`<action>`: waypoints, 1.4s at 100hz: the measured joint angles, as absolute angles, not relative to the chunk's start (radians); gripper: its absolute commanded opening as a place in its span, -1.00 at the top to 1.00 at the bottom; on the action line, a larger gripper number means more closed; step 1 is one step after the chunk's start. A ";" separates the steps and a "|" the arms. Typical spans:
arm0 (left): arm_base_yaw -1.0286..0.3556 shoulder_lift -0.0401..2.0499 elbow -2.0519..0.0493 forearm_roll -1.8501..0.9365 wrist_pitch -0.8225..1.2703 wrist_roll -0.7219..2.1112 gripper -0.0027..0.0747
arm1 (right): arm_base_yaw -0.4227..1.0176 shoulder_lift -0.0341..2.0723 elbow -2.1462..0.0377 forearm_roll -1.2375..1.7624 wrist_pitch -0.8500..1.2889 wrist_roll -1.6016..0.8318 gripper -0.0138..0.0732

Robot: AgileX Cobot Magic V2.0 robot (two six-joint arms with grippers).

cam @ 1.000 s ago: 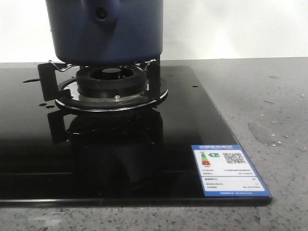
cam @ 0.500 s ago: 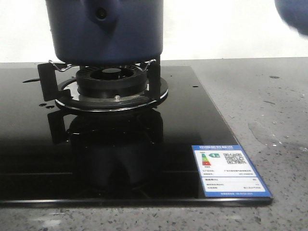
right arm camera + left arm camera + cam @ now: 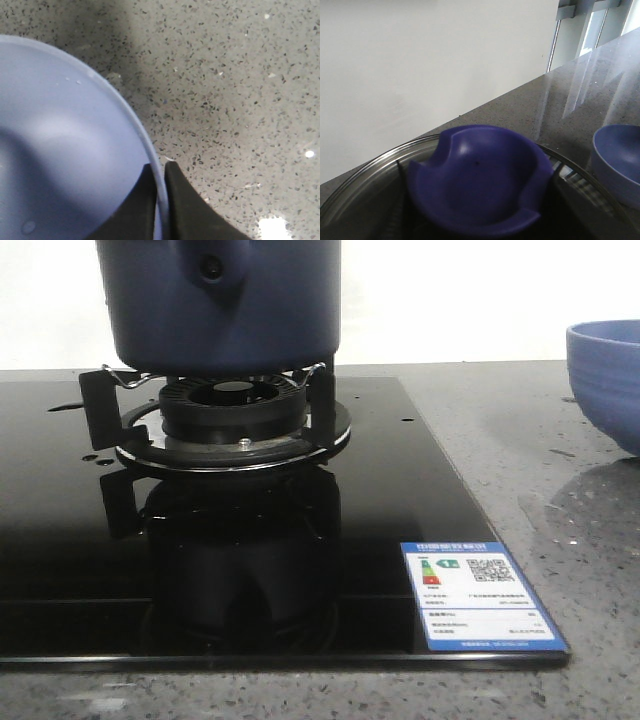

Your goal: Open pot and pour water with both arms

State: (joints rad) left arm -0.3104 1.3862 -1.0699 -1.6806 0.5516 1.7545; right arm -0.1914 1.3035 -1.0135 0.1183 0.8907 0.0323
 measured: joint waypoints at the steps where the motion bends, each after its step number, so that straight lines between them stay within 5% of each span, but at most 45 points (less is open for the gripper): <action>1: -0.310 1.388 -1.070 -1.682 0.552 1.759 0.17 | -0.191 1.303 -1.012 0.118 0.891 0.032 0.68; 35: -0.310 1.395 -1.071 -1.699 0.552 1.804 0.17 | -0.191 1.255 -1.042 0.143 0.878 0.030 -0.41; 94: -0.315 1.488 -1.081 -1.786 0.568 1.918 0.16 | -0.191 0.970 -1.211 0.186 0.909 0.030 -0.42; 121: -0.315 1.490 -1.081 -1.787 0.570 1.929 -0.51 | -0.191 0.970 -1.211 0.217 0.927 0.030 -0.42; 140: -0.315 1.434 -1.081 -1.787 0.554 1.914 -0.52 | -0.191 0.970 -1.211 0.224 0.927 0.030 -0.36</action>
State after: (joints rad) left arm -0.3145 1.4338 -1.0813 -1.7873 0.5543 1.9145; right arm -0.1914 0.9695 -1.2110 0.2236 0.9271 0.0303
